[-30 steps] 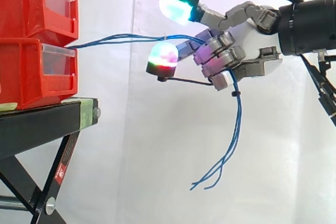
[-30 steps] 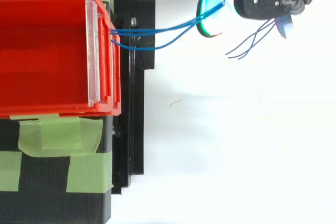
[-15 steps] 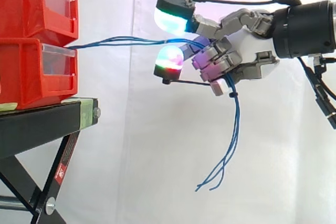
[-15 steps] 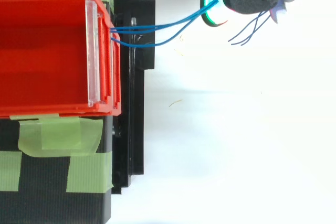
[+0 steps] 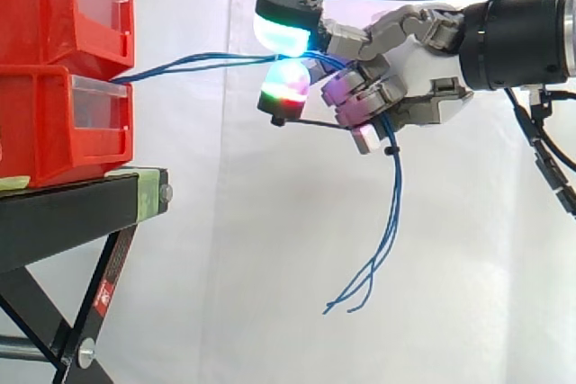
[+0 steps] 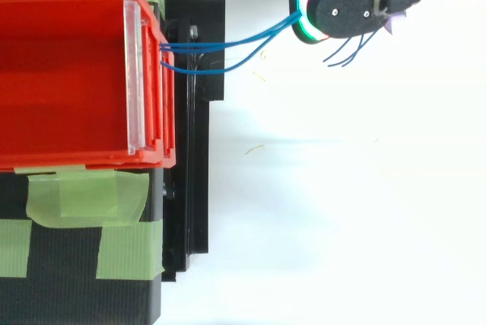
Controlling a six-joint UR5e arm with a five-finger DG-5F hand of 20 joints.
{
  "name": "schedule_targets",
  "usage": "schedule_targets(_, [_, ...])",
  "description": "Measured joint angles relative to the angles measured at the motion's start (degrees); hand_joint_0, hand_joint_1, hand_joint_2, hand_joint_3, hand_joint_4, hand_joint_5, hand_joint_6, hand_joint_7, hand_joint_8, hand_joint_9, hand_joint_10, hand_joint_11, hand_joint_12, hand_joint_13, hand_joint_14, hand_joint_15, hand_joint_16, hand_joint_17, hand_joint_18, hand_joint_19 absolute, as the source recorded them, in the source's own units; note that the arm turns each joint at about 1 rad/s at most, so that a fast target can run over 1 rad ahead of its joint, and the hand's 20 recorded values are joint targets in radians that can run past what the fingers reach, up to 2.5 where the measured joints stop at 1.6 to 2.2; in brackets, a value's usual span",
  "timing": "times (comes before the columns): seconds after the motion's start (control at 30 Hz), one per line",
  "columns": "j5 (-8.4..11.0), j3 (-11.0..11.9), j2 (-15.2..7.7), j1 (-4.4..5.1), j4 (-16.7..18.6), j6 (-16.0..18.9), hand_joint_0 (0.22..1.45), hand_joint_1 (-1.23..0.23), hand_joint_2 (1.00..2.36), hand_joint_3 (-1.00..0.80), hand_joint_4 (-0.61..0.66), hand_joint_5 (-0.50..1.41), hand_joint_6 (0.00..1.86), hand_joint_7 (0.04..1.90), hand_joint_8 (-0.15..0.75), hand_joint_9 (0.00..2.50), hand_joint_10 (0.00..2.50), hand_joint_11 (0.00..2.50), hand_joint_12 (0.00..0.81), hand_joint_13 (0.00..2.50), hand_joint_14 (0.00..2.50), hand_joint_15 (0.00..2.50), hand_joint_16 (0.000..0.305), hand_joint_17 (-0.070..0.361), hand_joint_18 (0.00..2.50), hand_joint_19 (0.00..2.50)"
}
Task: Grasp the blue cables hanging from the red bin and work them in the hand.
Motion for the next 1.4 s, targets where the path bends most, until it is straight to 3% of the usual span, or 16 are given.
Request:
schedule_targets(0.33, [4.47,-0.02,-0.97,1.55,-0.01,-2.51,0.79,-0.63,1.00,-1.00,0.24,0.10,0.86,1.10,0.486,1.06,2.50,2.50,0.718,1.73,2.50,1.88,0.221,0.166,2.19,0.56])
schedule_targets(0.57, [6.21,-0.02,-1.67,2.16,1.82,-3.37,0.79,-0.66,1.00,-1.00,0.24,0.08,0.87,1.10,0.486,1.06,2.50,2.50,0.718,1.73,2.50,1.88,0.221,0.166,2.19,0.56])
schedule_targets(0.9, [7.09,0.65,-1.72,2.26,4.55,-6.36,0.88,-0.71,1.02,-0.44,0.22,0.02,0.93,1.07,0.486,1.06,2.50,2.50,0.718,1.73,2.50,1.88,0.221,0.166,2.19,0.56])
schedule_targets(1.07, [7.09,1.97,-1.70,2.26,3.97,-6.89,0.88,-0.71,1.02,-0.31,0.21,-0.04,0.97,1.04,0.486,1.06,2.50,2.50,0.718,1.73,2.50,1.88,0.221,0.166,2.19,0.56])
schedule_targets(1.3, [6.84,2.35,-1.65,2.25,3.68,-6.85,0.83,-0.71,1.01,-0.81,0.21,-0.06,0.96,1.02,0.486,1.06,2.50,2.50,0.718,1.73,2.50,1.88,0.221,0.166,2.19,0.56])
schedule_targets(1.4, [6.68,2.36,-1.64,2.26,3.81,-6.82,0.82,-0.70,1.00,-0.93,0.23,-0.02,0.92,1.04,0.486,1.06,2.50,2.50,0.718,1.73,2.50,1.88,0.221,0.166,2.19,0.56])
